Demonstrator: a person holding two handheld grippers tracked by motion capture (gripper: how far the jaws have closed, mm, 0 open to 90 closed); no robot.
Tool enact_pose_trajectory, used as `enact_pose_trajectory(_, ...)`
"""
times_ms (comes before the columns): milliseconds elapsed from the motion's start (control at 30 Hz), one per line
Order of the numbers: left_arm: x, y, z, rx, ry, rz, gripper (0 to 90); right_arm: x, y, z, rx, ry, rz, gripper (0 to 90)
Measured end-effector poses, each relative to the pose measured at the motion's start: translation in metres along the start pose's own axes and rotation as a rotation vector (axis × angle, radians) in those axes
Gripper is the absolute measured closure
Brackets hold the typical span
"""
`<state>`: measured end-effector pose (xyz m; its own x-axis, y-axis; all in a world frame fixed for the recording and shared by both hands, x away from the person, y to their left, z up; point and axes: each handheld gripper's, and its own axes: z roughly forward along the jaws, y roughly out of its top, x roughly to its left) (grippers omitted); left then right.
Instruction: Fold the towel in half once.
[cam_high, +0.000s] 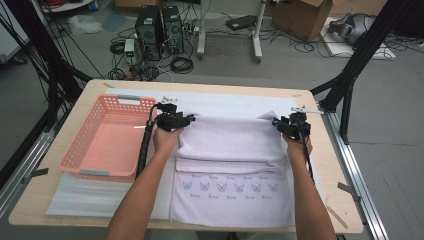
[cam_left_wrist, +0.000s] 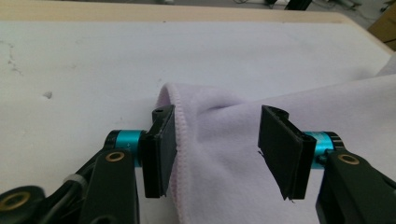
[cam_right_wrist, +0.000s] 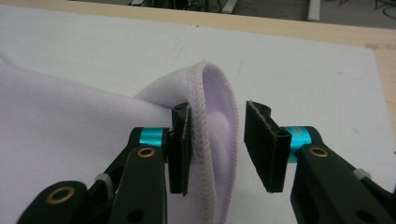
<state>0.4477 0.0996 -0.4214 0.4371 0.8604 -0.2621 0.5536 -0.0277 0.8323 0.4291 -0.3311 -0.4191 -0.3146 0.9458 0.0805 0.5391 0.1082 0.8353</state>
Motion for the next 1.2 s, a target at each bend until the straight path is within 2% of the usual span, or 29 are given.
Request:
enact_pose_trajectory(167,-0.011,0.002,-0.014,0.022,-0.064,0.038,45.5,0.002,-0.004,-0.02,0.002,0.005,-0.015,56.3)
enact_pose_trajectory(200,-0.015,0.002,-0.017,0.015,-0.075,0.049,45.5,0.003,-0.004,-0.024,0.016,0.011,-0.012,53.7)
enact_pose_trajectory(233,-0.018,0.0,-0.022,-0.016,-0.084,0.059,46.1,0.004,-0.003,-0.028,0.025,0.015,-0.017,52.9)
enact_pose_trajectory(300,-0.024,-0.005,-0.029,-0.048,-0.095,0.072,48.1,0.008,-0.003,-0.038,0.015,0.021,-0.039,53.0)
enact_pose_trajectory(367,-0.028,-0.008,-0.033,-0.034,-0.119,0.074,47.4,0.013,-0.004,-0.048,-0.008,0.02,-0.054,53.3)
enact_pose_trajectory(500,-0.035,-0.019,-0.048,-0.052,-0.145,0.082,45.0,0.018,-0.012,-0.064,-0.008,0.037,-0.066,53.1)
enact_pose_trajectory(567,-0.039,-0.025,-0.055,-0.062,-0.139,0.094,44.3,0.021,-0.019,-0.073,-0.011,0.048,-0.067,53.1)
enact_pose_trajectory(800,-0.046,-0.045,-0.075,-0.06,-0.167,0.115,43.5,0.027,-0.048,-0.097,0.002,0.071,-0.084,51.1)
enact_pose_trajectory(900,-0.05,-0.054,-0.082,-0.055,-0.175,0.141,43.4,0.03,-0.06,-0.105,0.009,0.08,-0.084,49.8)
enact_pose_trajectory(1000,-0.057,-0.063,-0.088,-0.05,-0.177,0.193,42.5,0.034,-0.075,-0.116,0.018,0.104,-0.106,48.4)
enact_pose_trajectory(1200,-0.063,-0.077,-0.097,-0.038,-0.185,0.223,42.8,0.041,-0.101,-0.134,0.008,0.119,-0.112,47.6)
